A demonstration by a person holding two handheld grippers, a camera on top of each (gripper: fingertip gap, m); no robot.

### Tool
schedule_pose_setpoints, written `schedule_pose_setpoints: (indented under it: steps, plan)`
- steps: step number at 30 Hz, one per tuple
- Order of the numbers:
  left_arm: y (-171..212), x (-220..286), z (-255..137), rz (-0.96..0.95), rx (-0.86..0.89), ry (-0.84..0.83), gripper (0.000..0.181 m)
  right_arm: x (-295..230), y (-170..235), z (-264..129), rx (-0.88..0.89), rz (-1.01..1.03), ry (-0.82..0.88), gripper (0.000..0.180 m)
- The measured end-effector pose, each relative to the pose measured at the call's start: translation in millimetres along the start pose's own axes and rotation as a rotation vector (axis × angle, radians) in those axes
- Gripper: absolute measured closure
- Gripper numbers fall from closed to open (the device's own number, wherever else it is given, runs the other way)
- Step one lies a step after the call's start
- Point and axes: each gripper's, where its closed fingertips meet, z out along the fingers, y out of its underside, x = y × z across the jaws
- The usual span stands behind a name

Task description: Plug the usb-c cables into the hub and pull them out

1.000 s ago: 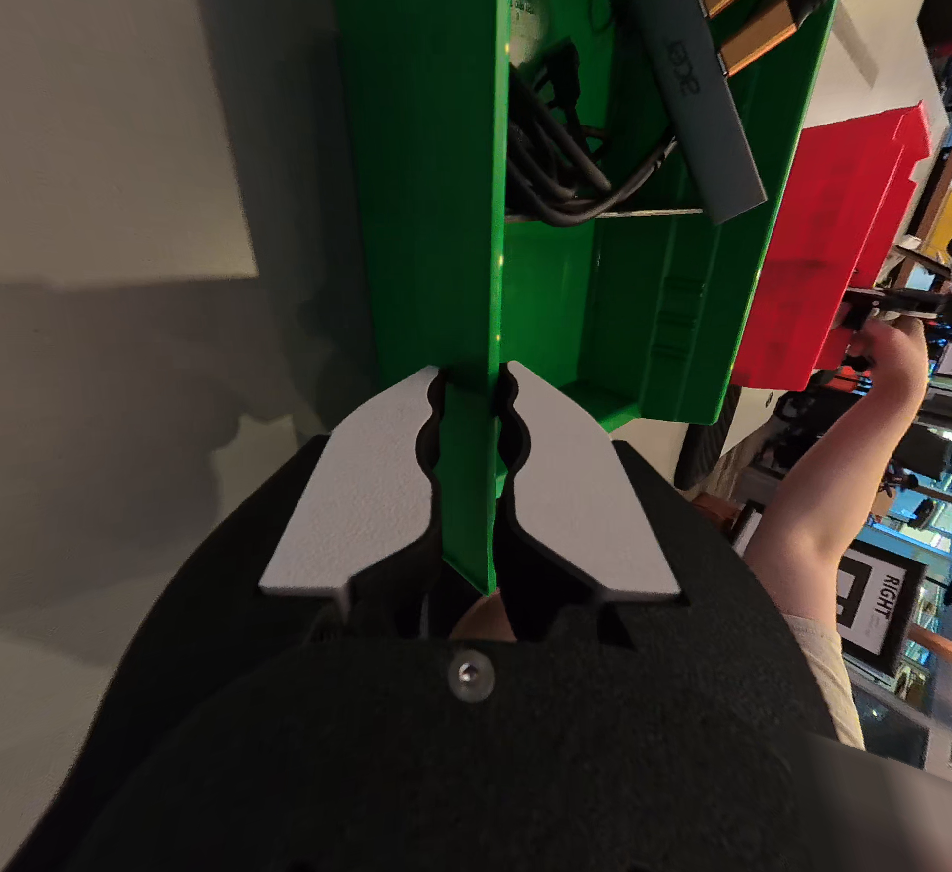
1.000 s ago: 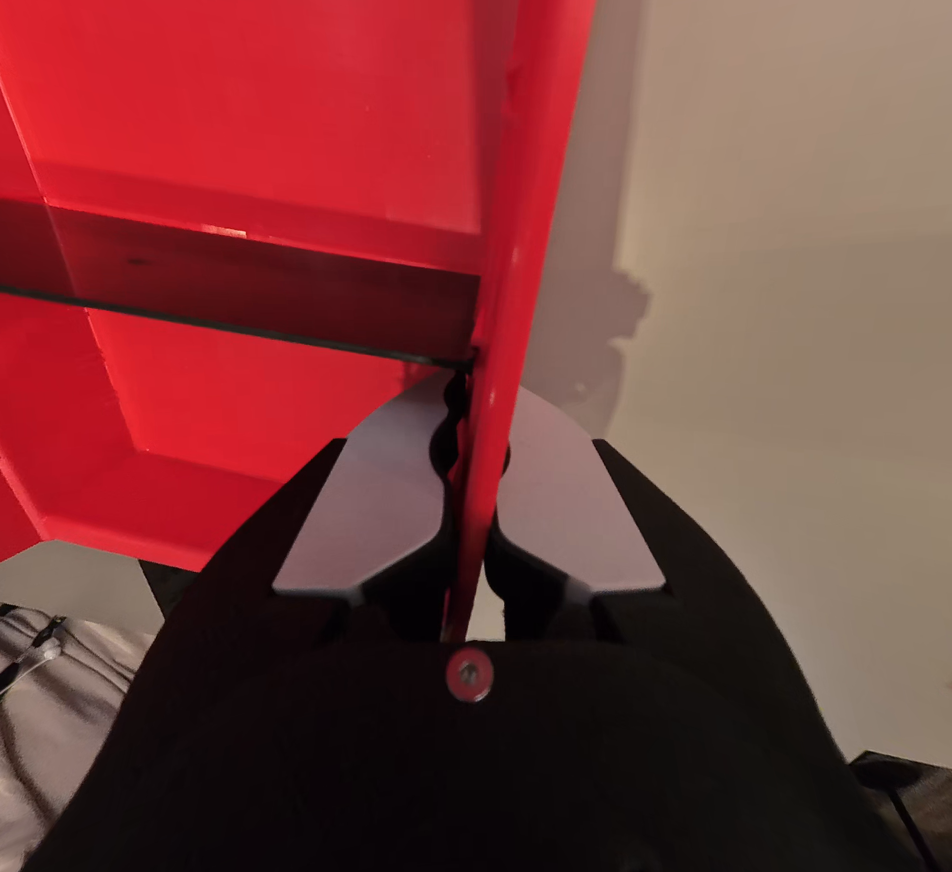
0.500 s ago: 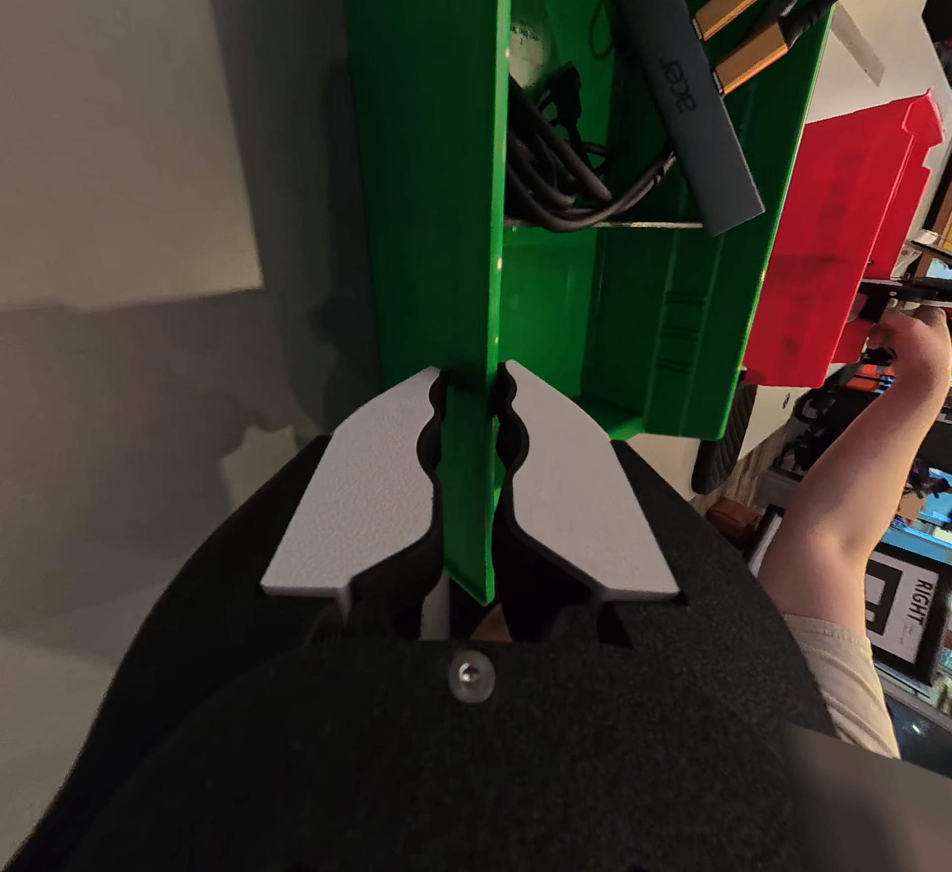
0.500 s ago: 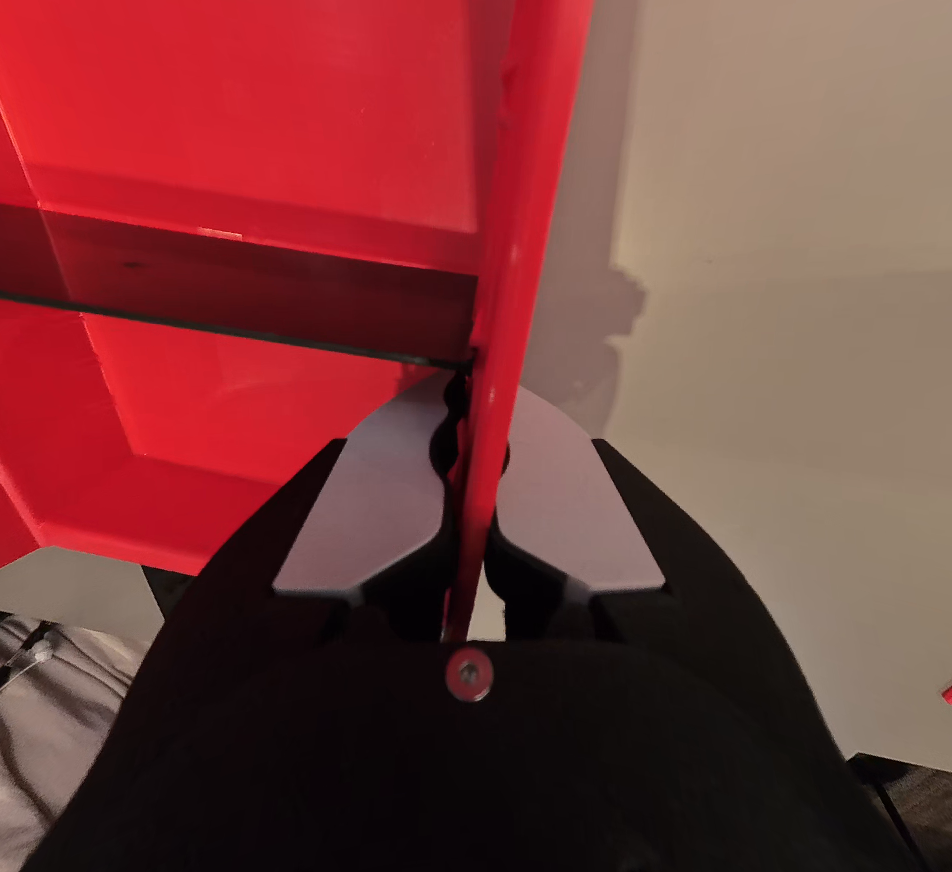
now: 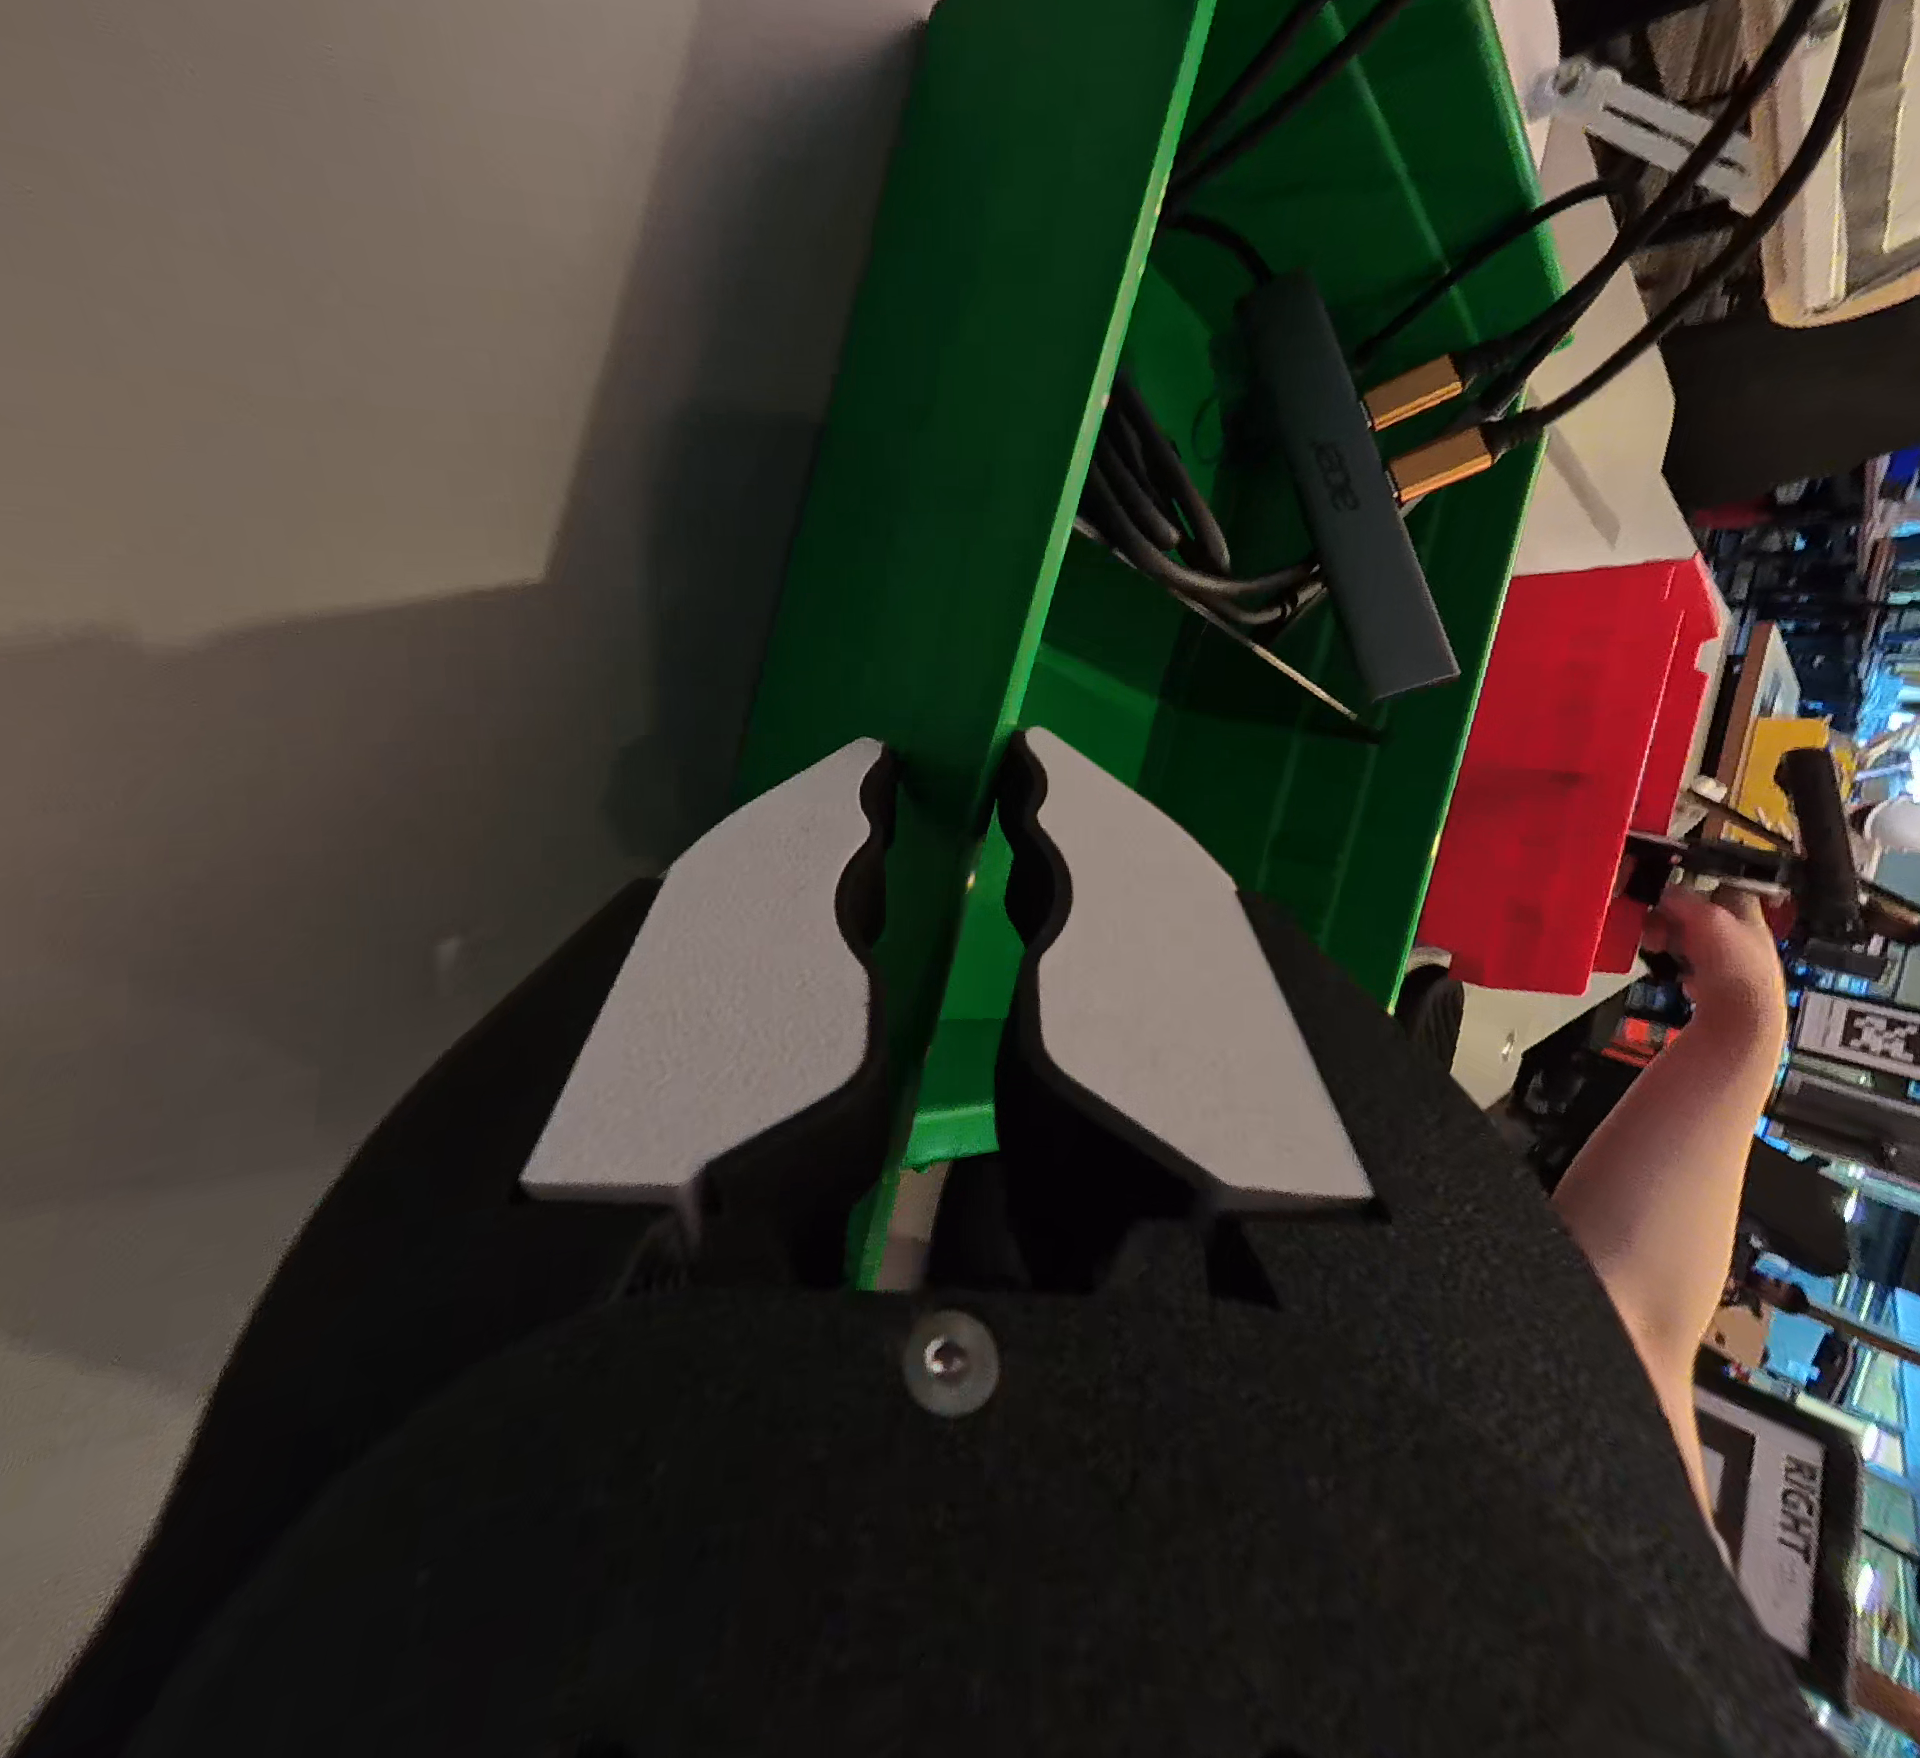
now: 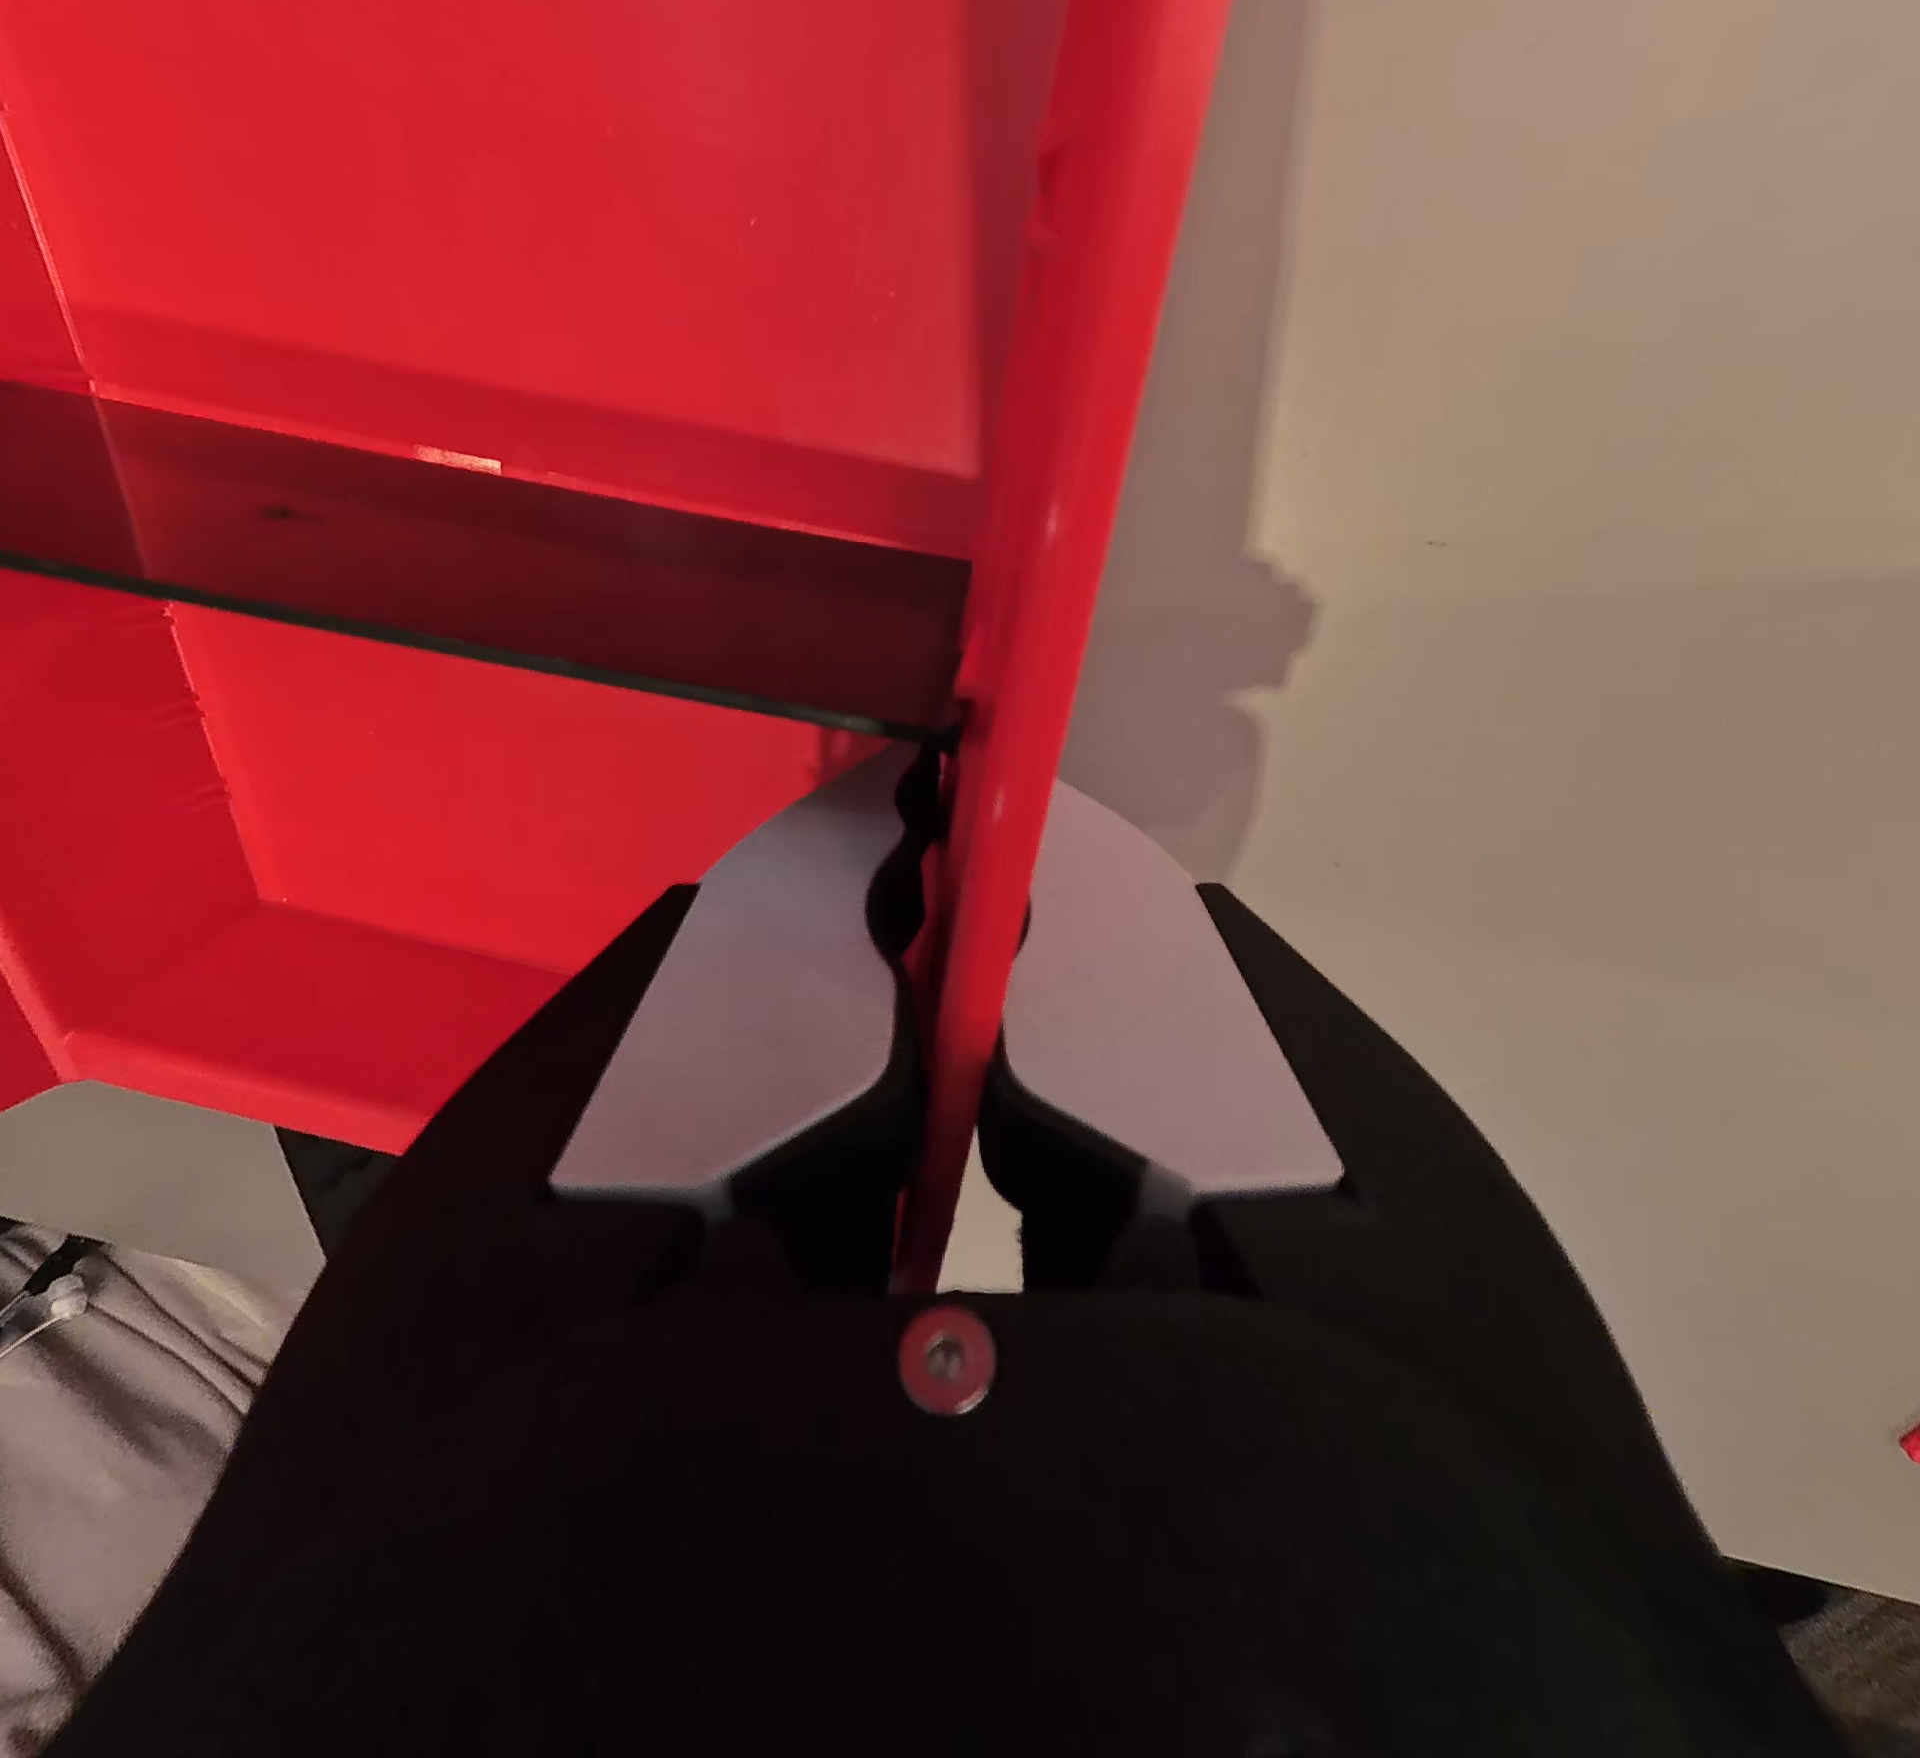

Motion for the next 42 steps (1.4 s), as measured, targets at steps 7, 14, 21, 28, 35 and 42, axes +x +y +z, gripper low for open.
schedule_pose_setpoints:
  steps: [7, 14, 21, 28, 35, 42]
  plan:
    - [17, -1, -8, -0.055, -0.043, 0.035, 0.161, 0, 0, 0, 0.006, -0.007, 0.005, 0.173]
    - [15, 8, 2, -0.024, -0.075, 0.073, 0.16, 0, 0, 0, 0.01, -0.007, 0.002, 0.174]
    - [13, 9, 8, 0.013, -0.094, 0.068, 0.159, 1, -3, 0, -0.004, -0.006, 0.011, 0.174]
    - [-15, 8, 14, -0.03, 0.032, 0.088, 0.159, 1, -4, 0, -0.004, -0.01, 0.0, 0.174]
    - [-25, -3, 4, -0.087, 0.117, 0.09, 0.159, 1, -4, 0, -0.002, -0.003, 0.0, 0.173]
    - [-33, -14, -7, -0.113, 0.197, 0.055, 0.161, 1, -2, 0, 0.0, 0.008, 0.0, 0.173]
